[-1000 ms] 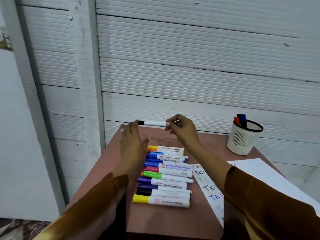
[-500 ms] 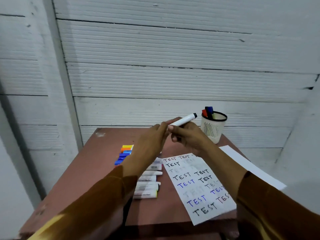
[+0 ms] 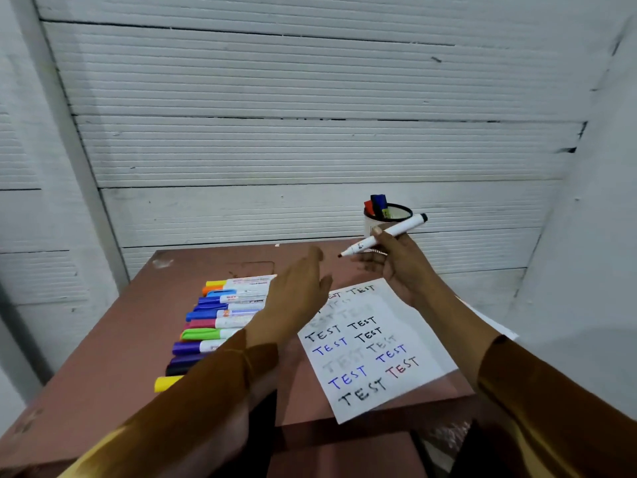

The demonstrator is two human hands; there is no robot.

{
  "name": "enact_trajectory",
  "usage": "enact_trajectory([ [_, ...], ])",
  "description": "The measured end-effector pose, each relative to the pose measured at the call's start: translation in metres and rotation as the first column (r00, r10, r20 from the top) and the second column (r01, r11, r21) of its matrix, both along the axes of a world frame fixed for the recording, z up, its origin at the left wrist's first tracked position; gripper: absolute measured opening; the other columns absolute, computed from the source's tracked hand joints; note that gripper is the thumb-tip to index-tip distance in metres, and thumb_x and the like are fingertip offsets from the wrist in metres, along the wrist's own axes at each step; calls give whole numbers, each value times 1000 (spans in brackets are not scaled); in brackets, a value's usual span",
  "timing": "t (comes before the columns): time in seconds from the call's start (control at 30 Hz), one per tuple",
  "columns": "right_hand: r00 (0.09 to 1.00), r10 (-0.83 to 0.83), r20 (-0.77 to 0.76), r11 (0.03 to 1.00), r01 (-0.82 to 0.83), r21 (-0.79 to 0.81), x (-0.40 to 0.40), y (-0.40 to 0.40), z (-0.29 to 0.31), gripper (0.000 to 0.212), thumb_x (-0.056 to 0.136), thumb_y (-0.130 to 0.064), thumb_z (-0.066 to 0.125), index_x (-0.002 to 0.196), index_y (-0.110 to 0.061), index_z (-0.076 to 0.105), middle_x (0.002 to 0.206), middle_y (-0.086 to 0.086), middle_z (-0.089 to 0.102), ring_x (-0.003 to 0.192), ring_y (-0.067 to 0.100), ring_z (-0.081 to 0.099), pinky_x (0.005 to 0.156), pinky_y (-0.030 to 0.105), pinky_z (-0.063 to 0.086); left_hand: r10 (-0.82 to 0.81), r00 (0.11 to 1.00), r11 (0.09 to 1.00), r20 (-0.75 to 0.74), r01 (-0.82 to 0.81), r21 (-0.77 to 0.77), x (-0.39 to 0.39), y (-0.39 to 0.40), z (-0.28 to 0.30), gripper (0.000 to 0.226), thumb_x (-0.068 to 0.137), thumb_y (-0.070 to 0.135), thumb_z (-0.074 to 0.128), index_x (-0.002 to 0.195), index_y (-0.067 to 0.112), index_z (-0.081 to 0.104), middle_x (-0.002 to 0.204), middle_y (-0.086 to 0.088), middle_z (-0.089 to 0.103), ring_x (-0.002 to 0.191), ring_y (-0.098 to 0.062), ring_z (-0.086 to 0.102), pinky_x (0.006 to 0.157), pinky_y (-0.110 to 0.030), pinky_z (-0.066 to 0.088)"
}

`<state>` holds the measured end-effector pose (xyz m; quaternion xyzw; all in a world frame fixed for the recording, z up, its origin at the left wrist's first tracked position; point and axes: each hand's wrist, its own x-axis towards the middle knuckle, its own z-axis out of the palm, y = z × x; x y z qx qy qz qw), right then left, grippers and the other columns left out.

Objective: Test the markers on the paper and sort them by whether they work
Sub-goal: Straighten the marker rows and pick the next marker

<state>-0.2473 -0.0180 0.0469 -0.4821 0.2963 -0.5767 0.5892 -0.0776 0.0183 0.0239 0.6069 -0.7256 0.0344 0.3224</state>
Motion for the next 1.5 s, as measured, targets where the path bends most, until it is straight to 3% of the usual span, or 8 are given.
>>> enact_trajectory([
  [0.1, 989, -77, -130, 997, 74, -25, -8, -3, -19, 10, 93, -9, 54, 90, -11, 45, 73, 15, 68, 64, 27, 68, 59, 32, 56, -13, 991, 986, 136, -10, 166, -6, -5, -13, 27, 94, 30, 49, 118, 18, 51, 112, -8, 62, 102, -26, 57, 73, -28, 38],
  [0.27, 878, -308, -365, 951, 279, -132, -8, -9, -42, 20, 83, 2, 62, 85, -13, 49, 67, 12, 58, 43, 10, 52, 45, 20, 41, -70, 975, 951, 209, 2, 310, -20, -6, -23, 39, 94, 36, 50, 129, 18, 48, 123, -10, 57, 108, -24, 56, 81, -29, 41],
  [0.43, 871, -308, -384, 951, 293, -99, -2, -17, -53, 16, 87, 0, 53, 75, -11, 53, 71, 16, 65, 61, 27, 63, 64, 34, 54, -107, 969, 906, 224, 2, 424, -32, -7, -30, 45, 95, 39, 46, 134, 17, 41, 124, -13, 54, 112, -27, 52, 83, -34, 42],
  [0.63, 734, -377, -565, 921, 359, -149, 1, -24, -65, 17, 78, -2, 60, 70, -13, 50, 64, 6, 58, 62, 20, 57, 67, 34, 46, -147, 959, 869, 243, 8, 494, -34, -13, -28, 39, 96, 37, 43, 127, 13, 44, 119, -13, 56, 106, -27, 54, 79, -32, 41],
  [0.87, 667, -431, -608, 895, 400, -196, 2, -26, -69, 11, 78, -4, 61, 82, -5, 51, 67, 3, 53, 66, 19, 54, 68, 33, 45, -193, 954, 849, 230, 44, 527, -30, -15, -28, 40, 96, 38, 43, 127, 12, 40, 115, -14, 57, 102, -27, 53, 74, -31, 37],
  [1.03, 635, -430, -642, 898, 373, -232, 3, -26, -71, 18, 79, -7, 61, 90, 7, 57, 78, 15, 59, 71, 22, 56, 69, 35, 47, -199, 953, 840, 229, 45, 541, -30, -16, -28, 41, 96, 38, 43, 127, 13, 39, 113, -15, 57, 100, -26, 53, 72, -31, 37],
  [1.33, 603, -411, -683, 911, 301, -282, 6, -20, -72, 14, 80, -6, 61, 85, 7, 58, 74, 14, 59, 70, 22, 57, 68, 36, 47, -210, 950, 842, 229, 57, 536, -29, -16, -28, 40, 96, 38, 44, 126, 12, 40, 113, -15, 58, 96, -25, 52, 70, -30, 35],
  [1.5, 568, -446, -692, 893, 332, -303, 5, -22, -71, 9, 81, -7, 60, 82, -1, 53, 66, 5, 53, 62, 15, 51, 57, 23, 39, -211, 951, 838, 225, 58, 542, -29, -16, -26, 40, 96, 38, 44, 126, 13, 40, 113, -15, 57, 92, -23, 51, 71, -29, 35],
])
